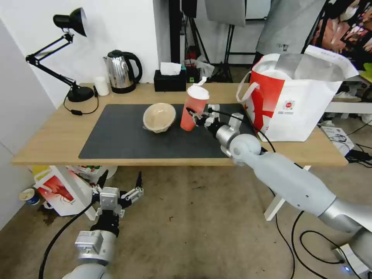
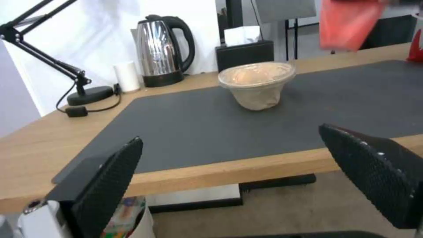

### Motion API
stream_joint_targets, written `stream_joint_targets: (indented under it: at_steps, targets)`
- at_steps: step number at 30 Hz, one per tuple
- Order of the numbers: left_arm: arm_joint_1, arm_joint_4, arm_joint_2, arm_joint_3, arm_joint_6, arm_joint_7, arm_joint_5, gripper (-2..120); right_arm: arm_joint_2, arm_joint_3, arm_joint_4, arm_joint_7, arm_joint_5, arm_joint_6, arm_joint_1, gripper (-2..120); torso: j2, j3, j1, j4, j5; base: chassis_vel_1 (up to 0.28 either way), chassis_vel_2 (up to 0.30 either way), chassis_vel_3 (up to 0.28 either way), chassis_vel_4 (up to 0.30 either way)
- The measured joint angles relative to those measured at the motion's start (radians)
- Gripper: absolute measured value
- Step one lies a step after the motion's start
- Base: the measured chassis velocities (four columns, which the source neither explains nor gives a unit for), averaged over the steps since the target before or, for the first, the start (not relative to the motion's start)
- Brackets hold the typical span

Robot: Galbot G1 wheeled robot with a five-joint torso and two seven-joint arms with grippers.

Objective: Pick up the trash from the table and place it into the takeout bag.

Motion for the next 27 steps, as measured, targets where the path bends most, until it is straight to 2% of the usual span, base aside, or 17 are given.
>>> stream_joint_targets:
  at_steps: [8, 11, 21, 27]
  targets:
    - [0.0, 0.0, 0.0, 0.0, 0.0, 0.0, 0.0, 100, -0.062, 0.012, 0.069, -0.06, -0.041, -0.001, 0.063, 3, 0.0, 0.0, 0.0, 0.0001, 0.0, 0.0, 0.0, 0.0, 0.0]
    - [0.0, 0.0, 0.0, 0.0, 0.0, 0.0, 0.0, 100, -0.101, 0.005, 0.07, -0.144, -0.131, 0.005, 0.11, 3, 0.0, 0.0, 0.0, -0.0001, -0.0001, 0.0, 0.0, 0.0, 0.0]
    - [0.0, 0.0, 0.0, 0.0, 0.0, 0.0, 0.0, 100, -0.134, -0.016, 0.062, -0.29, -0.29, 0.052, 0.217, 3, 0.0, 0.0, 0.0, 0.0001, -0.0001, 0.0, 0.0, 0.0, 0.0]
    - [0.0, 0.0, 0.0, 0.0, 0.0, 0.0, 0.0, 100, -0.13, -0.003, 0.036, -0.274, -0.238, 0.054, 0.27, 3, 0.0, 0.0, 0.0, 0.0002, 0.0, 0.0, 0.0, 0.0, 0.0]
